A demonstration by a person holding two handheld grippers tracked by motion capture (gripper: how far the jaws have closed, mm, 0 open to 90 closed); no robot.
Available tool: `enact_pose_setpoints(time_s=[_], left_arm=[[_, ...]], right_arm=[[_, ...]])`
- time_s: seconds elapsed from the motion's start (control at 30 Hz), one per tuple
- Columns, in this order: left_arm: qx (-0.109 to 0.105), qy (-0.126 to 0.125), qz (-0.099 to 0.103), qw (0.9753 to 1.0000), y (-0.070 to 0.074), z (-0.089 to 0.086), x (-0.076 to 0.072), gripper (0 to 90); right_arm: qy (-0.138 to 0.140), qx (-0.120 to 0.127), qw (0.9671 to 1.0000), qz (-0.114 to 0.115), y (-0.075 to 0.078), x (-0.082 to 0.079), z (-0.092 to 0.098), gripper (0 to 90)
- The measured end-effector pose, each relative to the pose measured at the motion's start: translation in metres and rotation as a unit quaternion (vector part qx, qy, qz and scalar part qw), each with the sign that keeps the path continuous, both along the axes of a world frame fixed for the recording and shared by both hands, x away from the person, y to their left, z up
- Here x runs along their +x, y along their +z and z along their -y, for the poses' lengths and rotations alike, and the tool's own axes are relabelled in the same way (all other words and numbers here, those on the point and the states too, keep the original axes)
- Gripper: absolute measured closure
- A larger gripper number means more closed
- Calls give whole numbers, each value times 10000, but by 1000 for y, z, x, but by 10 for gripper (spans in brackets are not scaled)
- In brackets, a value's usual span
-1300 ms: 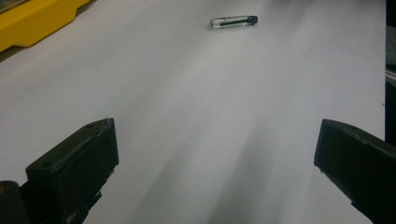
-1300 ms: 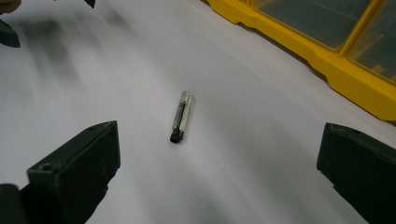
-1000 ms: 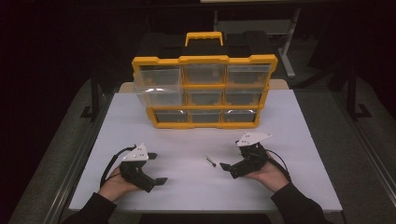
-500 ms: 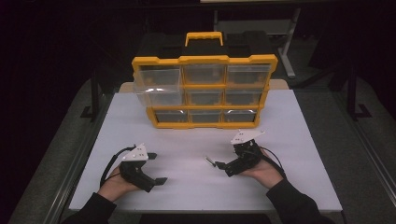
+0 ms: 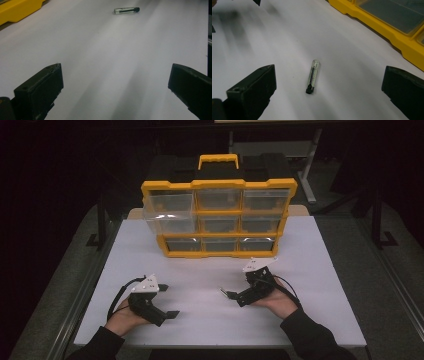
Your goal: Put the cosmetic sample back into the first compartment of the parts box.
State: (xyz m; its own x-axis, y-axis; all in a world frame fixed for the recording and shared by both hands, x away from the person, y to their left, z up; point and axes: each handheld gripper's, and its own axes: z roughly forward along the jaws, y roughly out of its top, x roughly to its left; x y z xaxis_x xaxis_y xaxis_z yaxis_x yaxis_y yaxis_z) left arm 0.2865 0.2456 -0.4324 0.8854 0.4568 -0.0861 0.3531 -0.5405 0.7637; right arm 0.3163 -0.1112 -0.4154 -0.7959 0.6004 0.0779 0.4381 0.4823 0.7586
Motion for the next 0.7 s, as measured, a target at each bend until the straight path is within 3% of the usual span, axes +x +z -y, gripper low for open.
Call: enact_pose_setpoints(time_s=[0.7], left_arm=[[54,-48,-16,10000,-1,0,-1,0]], right_arm=[[153,-88,9998,-41,-1,12,-20,0]])
